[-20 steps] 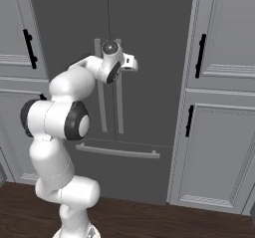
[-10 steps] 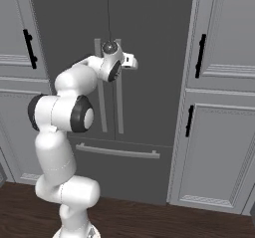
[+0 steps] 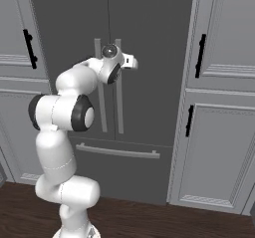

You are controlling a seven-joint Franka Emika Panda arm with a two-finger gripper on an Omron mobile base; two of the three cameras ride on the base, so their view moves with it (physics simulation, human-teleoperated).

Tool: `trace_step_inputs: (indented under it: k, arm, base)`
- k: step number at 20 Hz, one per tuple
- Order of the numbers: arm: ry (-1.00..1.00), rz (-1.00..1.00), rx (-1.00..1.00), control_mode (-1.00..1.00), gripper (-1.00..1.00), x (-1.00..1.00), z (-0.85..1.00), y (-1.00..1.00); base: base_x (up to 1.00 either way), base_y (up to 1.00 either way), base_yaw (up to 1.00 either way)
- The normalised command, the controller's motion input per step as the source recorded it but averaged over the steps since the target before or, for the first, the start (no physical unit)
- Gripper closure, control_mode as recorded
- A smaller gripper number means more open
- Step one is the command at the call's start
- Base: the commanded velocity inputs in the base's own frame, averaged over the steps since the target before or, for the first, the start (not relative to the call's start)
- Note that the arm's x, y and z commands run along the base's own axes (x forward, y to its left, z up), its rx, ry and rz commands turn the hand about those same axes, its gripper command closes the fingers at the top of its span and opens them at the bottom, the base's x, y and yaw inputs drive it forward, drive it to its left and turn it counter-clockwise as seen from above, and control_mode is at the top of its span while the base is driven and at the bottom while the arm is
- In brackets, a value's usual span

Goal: Take the strawberry from the fridge and place it on top of the pancake, located on the dining counter.

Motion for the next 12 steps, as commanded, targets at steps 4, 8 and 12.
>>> trace_step_inputs:
  k: [4,8,12]
  arm:
    - [-0.15,0.0,0.02,-1.0,-1.0,0.26,-0.32,0.0]
    - [-0.04,0.0,0.01,-1.0,-1.0,0.44,-0.11,0.0]
    - [0.0,0.03,0.0,-1.0,1.0,0.27,0.0,-0.06]
  base:
    - [0.0,0.0,0.0]
    - [0.0,0.0,0.0]
    - [0.0,0.0,0.0]
